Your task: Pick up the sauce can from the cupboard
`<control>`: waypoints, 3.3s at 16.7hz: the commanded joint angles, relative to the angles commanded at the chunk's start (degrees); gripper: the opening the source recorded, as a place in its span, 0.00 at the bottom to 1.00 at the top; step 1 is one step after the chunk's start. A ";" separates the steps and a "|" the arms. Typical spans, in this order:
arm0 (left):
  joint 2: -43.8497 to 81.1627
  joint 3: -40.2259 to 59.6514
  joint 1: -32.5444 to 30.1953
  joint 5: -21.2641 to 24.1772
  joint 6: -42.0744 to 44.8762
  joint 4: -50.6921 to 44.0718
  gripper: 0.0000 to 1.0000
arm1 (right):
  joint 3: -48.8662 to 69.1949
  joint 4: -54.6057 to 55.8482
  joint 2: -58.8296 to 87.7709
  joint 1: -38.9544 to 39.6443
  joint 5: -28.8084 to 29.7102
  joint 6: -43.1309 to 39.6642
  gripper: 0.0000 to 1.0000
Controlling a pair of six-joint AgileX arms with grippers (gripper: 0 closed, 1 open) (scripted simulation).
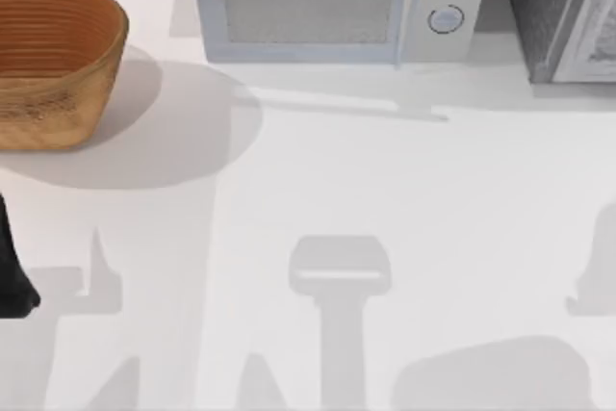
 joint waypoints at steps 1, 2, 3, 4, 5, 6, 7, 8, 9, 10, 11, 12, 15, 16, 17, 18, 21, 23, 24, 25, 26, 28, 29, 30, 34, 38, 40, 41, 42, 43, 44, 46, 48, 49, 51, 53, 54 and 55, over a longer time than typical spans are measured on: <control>0.00 0.00 0.00 0.00 0.00 0.00 1.00 | 0.00 0.00 0.00 0.00 0.00 0.00 0.00; 0.00 0.00 0.00 0.00 0.00 0.00 1.00 | -0.02 -0.13 0.28 0.20 -0.03 0.12 0.00; 0.00 0.00 0.00 0.00 0.00 0.00 1.00 | -0.02 -0.13 0.28 0.20 -0.03 0.12 0.00; 0.00 0.00 0.00 0.00 0.00 0.00 1.00 | 0.05 0.10 0.59 0.34 -0.06 0.14 0.00; 0.00 0.00 0.00 0.00 0.00 0.00 1.00 | 0.26 0.80 1.55 0.78 -0.15 0.21 0.00; 0.00 0.00 0.00 0.00 0.00 0.00 1.00 | 0.60 1.87 3.14 1.40 -0.26 0.30 0.00; 0.00 0.00 0.00 0.00 0.00 0.00 1.00 | 1.01 3.14 5.06 2.11 -0.37 0.40 0.00; 0.00 0.00 0.00 0.00 0.00 0.00 1.00 | 1.60 4.81 7.47 2.96 -0.45 0.49 0.00; 0.00 0.00 0.00 0.00 0.00 0.00 1.00 | 2.23 6.60 9.99 3.83 -0.52 0.56 0.00; 0.00 0.00 0.00 0.00 0.00 0.00 1.00 | 2.97 8.64 12.72 4.77 -0.55 0.58 0.00; 0.00 0.00 0.00 0.00 0.00 0.00 1.00 | 3.77 10.80 15.59 5.74 -0.56 0.56 0.00; 0.00 0.00 0.00 0.00 0.00 0.00 1.00 | 4.59 13.03 18.54 6.73 -0.55 0.53 0.00; 0.00 0.00 0.00 0.00 0.00 0.00 1.00 | 6.93 19.38 26.94 9.59 -0.60 0.49 0.00; 0.00 0.00 0.00 0.00 0.00 0.00 1.00 | 7.66 21.40 29.64 10.49 -0.60 0.47 0.00; 0.00 0.00 0.00 0.00 0.00 0.00 1.00 | 8.39 23.40 32.31 11.37 -0.59 0.43 0.00; 0.00 0.00 0.00 0.00 0.00 0.00 1.00 | 9.10 25.41 35.06 12.19 -0.49 0.32 0.00; 0.00 0.00 0.00 0.00 0.00 0.00 1.00 | 11.21 31.41 43.38 14.60 -0.16 0.05 0.00; 0.00 0.00 0.00 0.00 0.00 0.00 1.00 | 12.66 35.47 48.87 16.40 -0.14 0.10 0.00; 0.00 0.00 0.00 0.00 0.00 0.00 1.00 | 13.41 37.51 51.60 17.34 -0.17 0.16 0.00; 0.00 0.00 0.00 0.00 0.00 0.00 1.00 | 14.17 39.57 54.30 18.28 -0.20 0.24 0.00; 0.00 0.00 0.00 0.00 0.00 0.00 1.00 | 14.98 41.68 56.96 19.24 -0.25 0.32 0.00; 0.00 0.00 0.00 0.00 0.00 0.00 1.00 | 16.71 46.01 62.17 21.22 -0.40 0.48 0.00; 0.00 0.00 0.00 0.00 0.00 0.00 1.00 | 17.59 48.19 64.76 22.24 -0.50 0.54 0.00; 0.00 0.00 0.00 0.00 0.00 0.00 1.00 | 18.42 50.31 67.41 23.25 -0.61 0.54 0.00; 0.00 0.00 0.00 0.00 0.00 0.00 1.00 | 21.34 58.43 78.37 27.10 -0.80 0.34 0.00; 0.00 0.00 0.00 0.00 0.00 0.00 1.00 | 24.13 66.40 89.45 30.79 -0.86 0.19 0.00; 0.00 0.00 0.00 0.00 0.00 0.00 1.00 | 25.48 70.32 94.93 32.63 -0.89 0.16 0.00; 0.00 0.00 0.00 0.00 0.00 0.00 1.00 | 26.15 72.31 97.72 33.56 -0.91 0.17 0.00; 0.00 0.00 0.00 0.00 0.00 0.00 1.00 | 26.84 74.33 100.59 34.50 -0.93 0.20 0.00; 0.00 0.00 0.00 0.00 0.00 0.00 1.00 | 27.58 76.45 103.71 35.49 -0.94 0.24 0.00; 0.00 0.00 0.00 0.00 0.00 0.00 1.00 | 28.34 78.60 106.88 36.49 -0.95 0.28 0.00; 0.00 0.00 0.00 0.00 0.00 0.00 1.00 | 29.80 82.74 112.78 38.43 -0.99 0.35 0.00; 0.00 0.00 0.00 0.00 0.00 0.00 1.00 | 30.88 85.92 116.98 39.93 -1.06 0.47 0.00; 0.00 0.00 0.00 0.00 0.00 0.00 1.00 | 31.29 87.13 118.55 40.52 -1.12 0.55 0.00; 0.00 0.00 0.00 0.00 0.00 0.00 1.00 | 31.70 88.24 119.98 41.14 -1.21 0.69 0.00; 0.00 0.00 0.00 0.00 0.00 0.00 1.00 | 31.70 88.24 119.98 41.14 -1.21 0.69 0.00; 0.00 0.00 0.00 0.00 0.00 0.00 1.00 | 31.70 88.24 119.98 41.14 -1.21 0.69 0.00; 0.00 0.00 0.00 0.00 0.00 0.00 1.00 | 31.70 88.24 119.98 41.14 -1.21 0.69 0.00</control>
